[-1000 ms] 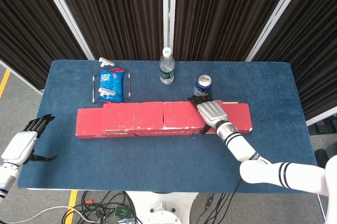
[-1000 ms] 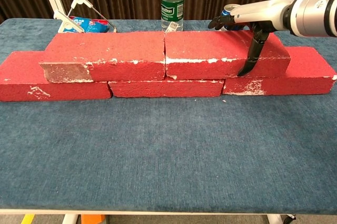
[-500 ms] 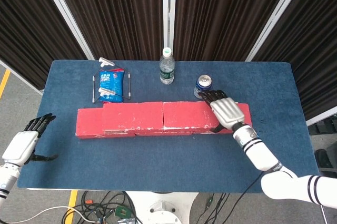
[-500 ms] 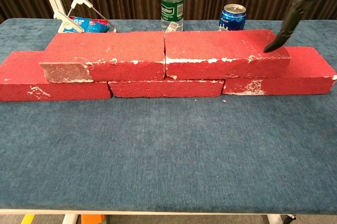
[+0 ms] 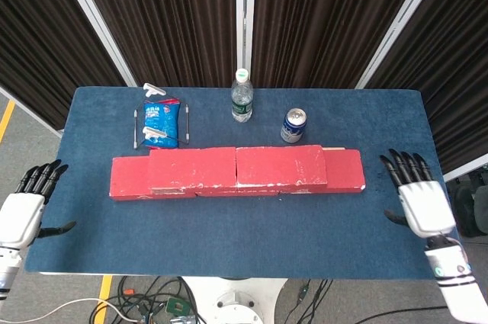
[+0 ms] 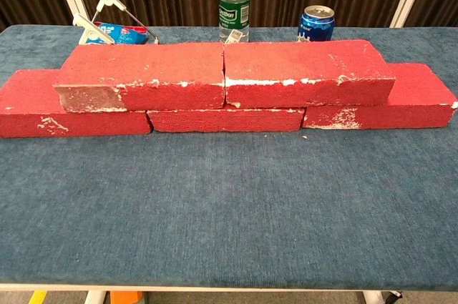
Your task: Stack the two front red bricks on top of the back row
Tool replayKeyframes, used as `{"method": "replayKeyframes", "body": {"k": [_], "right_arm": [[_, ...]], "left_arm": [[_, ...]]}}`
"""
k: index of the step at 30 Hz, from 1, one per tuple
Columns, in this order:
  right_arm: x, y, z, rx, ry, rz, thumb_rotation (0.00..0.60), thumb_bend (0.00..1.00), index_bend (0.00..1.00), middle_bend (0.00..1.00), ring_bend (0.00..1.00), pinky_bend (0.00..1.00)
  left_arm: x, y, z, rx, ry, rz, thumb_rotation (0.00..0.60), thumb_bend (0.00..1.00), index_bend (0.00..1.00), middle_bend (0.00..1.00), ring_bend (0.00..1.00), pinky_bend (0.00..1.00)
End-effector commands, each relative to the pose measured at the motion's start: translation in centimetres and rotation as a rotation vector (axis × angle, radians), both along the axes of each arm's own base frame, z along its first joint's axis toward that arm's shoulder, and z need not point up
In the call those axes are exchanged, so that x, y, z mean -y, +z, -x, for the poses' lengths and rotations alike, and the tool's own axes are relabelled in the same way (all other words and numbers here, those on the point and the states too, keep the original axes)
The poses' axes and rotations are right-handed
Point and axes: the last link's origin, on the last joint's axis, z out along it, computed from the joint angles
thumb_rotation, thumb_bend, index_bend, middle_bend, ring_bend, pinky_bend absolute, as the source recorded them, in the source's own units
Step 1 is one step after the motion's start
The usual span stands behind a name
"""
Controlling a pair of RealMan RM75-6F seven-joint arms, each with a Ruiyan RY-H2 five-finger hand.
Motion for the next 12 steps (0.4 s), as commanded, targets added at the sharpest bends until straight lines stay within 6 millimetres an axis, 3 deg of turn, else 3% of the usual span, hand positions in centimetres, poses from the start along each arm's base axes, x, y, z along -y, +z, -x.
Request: {"method": "replayKeyframes", "body": {"k": [1,6,12], "right_arm": [[-4.4,0.2,3.9,-0.011,-0.043,0.044,0.600,0.00,0.00,0.00,0.00,0.00],[-6.6,0.0,6.0,-0.020,-0.074,0.072,0.600,0.00,0.00,0.00,0.00,0.00],[-7.5,-0.8,6.9,-0.003,-0.095,0.057,0.600,0.00,0.00,0.00,0.00,0.00]], "left_arm": [[1.7,-0.3,-0.1,-0.046,-0.013,-0.050,0.600,0.00,0.01,0.00,0.00,0.00],[3.2,-0.8,0.0,-0.138,-0.024,-0.102,0.600,0.00,0.01,0.00,0.00,0.00],[4.3,-1.3,0.6,-0.153,0.007,-0.107,0.600,0.00,0.01,0.00,0.00,0.00]]}}
